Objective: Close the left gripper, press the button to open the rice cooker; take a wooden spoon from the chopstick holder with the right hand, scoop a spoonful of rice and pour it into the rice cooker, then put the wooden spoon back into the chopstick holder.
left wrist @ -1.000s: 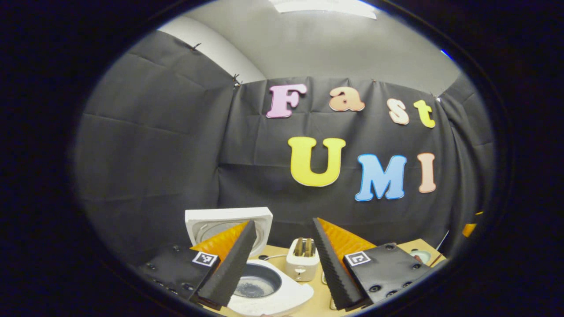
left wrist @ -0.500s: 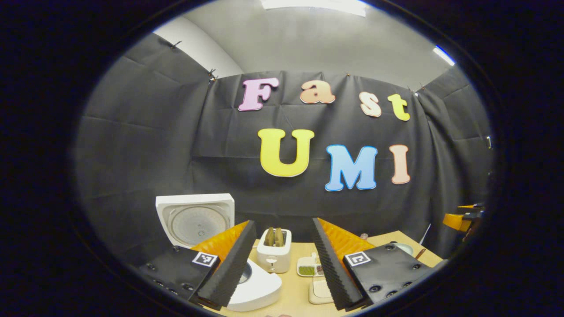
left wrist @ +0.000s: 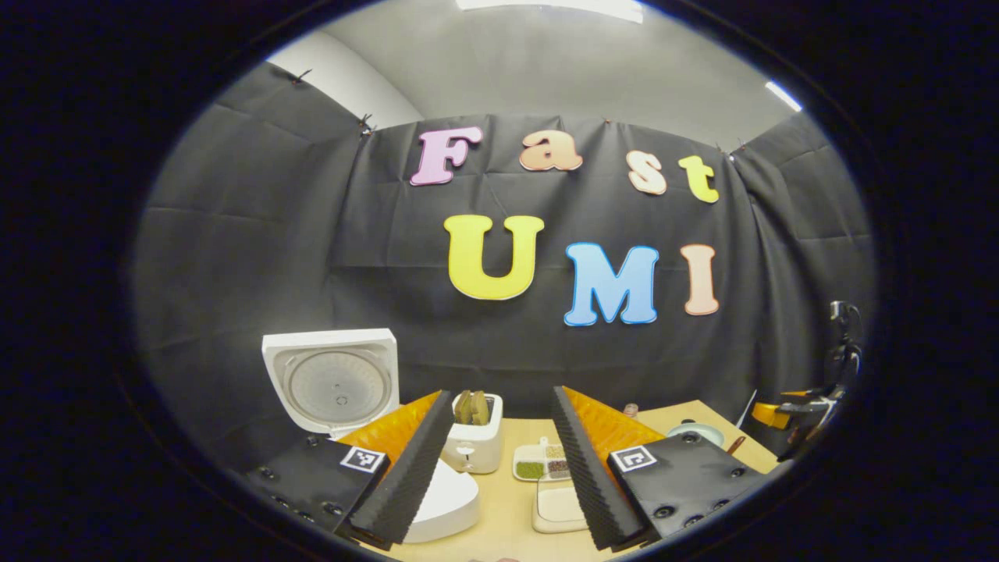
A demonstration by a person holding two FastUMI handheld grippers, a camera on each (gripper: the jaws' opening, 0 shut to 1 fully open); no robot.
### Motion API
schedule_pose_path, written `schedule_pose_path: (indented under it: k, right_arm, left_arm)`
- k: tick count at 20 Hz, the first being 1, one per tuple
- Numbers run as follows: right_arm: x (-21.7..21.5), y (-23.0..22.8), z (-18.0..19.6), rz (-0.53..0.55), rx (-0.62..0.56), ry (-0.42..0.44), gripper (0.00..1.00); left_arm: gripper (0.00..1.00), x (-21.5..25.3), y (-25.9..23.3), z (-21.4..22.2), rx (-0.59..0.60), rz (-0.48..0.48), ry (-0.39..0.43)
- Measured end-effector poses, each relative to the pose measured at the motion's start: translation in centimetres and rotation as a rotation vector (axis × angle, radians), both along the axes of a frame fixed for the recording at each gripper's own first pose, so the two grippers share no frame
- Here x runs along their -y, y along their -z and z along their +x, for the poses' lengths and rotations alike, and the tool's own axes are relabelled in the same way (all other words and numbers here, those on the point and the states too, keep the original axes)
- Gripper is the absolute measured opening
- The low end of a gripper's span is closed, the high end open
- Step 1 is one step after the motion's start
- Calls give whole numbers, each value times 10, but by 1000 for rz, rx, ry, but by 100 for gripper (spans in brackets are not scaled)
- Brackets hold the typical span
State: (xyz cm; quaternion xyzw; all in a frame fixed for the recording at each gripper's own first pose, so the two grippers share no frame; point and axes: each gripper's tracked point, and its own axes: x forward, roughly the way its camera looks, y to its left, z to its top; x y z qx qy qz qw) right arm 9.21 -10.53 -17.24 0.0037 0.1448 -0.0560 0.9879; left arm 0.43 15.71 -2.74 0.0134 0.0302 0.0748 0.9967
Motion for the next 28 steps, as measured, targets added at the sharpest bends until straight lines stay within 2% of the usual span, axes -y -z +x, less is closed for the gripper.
schedule_pose_path:
  k: [4,9,13,15,17,18,19,20,21,22,23,25,28]
  right_arm:
    - [11,40,13,65,-77,17,95]
    - [13,91,26,90,-176,2,95]
    - [14,119,35,174,-233,12,95]
    - [9,127,37,235,-253,-7,91]
    - [3,134,42,290,-274,-11,82]
    - [-1,131,43,318,-268,-20,66]
    - [-1,131,44,335,-271,-12,59]
    - [-8,130,44,353,-279,-33,40]
    - [-12,128,42,367,-280,-49,40]
    - [-14,127,41,374,-276,-51,30]
    - [-21,125,39,411,-272,-61,30]
    - [-23,119,36,422,-260,-52,15]
    - [-34,103,26,416,-212,-36,15]
  left_arm:
    - [92,2,18,0,-39,12,-15]
    - [89,5,24,-1,-57,8,-30]
    - [90,-3,23,-8,-63,20,-59]
    - [90,-8,24,-12,-67,23,-71]
    - [92,-15,26,-14,-76,16,-87]
    - [92,-18,26,-15,-73,11,-94]
    - [92,-20,25,-17,-73,6,-98]
    - [92,-22,25,-18,-71,3,-103]
    - [90,-25,25,-20,-68,0,-107]
    - [89,-27,25,-21,-68,-3,-108]
    - [89,-28,26,-23,-67,-3,-110]
    - [89,-30,22,-26,-56,-3,-112]
    - [91,-32,9,-33,-23,-3,-106]
